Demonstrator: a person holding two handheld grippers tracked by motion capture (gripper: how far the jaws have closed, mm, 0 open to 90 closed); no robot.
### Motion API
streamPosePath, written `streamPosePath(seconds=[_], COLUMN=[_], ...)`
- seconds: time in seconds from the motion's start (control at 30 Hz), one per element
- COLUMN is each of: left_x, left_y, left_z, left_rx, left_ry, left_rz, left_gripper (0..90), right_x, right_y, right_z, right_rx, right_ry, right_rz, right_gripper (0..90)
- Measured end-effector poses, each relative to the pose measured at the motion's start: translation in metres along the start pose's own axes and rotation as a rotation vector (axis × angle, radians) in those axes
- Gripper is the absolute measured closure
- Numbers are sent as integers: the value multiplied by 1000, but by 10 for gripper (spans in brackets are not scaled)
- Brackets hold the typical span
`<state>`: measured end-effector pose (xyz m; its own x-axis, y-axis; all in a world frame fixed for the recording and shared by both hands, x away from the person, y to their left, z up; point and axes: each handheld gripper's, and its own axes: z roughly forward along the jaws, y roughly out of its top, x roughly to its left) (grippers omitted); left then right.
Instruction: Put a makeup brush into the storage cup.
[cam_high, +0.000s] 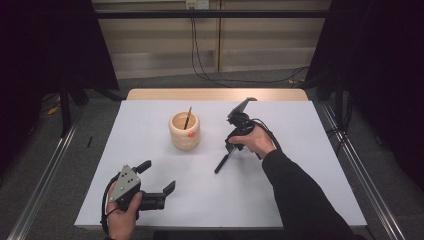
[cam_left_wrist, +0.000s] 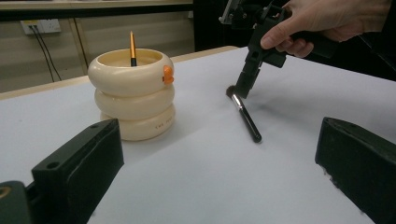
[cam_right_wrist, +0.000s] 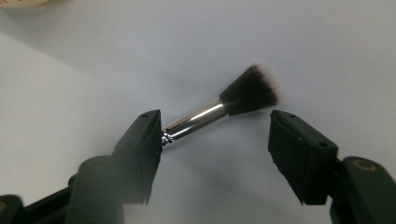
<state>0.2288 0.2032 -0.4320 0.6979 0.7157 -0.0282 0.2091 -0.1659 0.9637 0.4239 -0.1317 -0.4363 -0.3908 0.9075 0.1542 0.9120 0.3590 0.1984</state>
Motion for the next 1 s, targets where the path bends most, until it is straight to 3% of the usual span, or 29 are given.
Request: streamPosePath(seconds=[0.2,0.33,0.9,1.0], left_x=[1,0,-1,-1], left_y=[0,0,0,0], left_z=[0,-1,0,0], left_rx=[-6,-3,-2,-4], left_ry=[-5,14,2,4], left_rz=[-4,-2,2,-1], left_gripper=[9,8,8,8], right_x=[2,1,2,3], right_y=[1,1,3,3], right_z=[3,4,10,11], right_rx=[9,13,15,16], right_ry=[4,4,8,1], right_rz=[28,60,138,133], right_gripper=[453,491,476,474])
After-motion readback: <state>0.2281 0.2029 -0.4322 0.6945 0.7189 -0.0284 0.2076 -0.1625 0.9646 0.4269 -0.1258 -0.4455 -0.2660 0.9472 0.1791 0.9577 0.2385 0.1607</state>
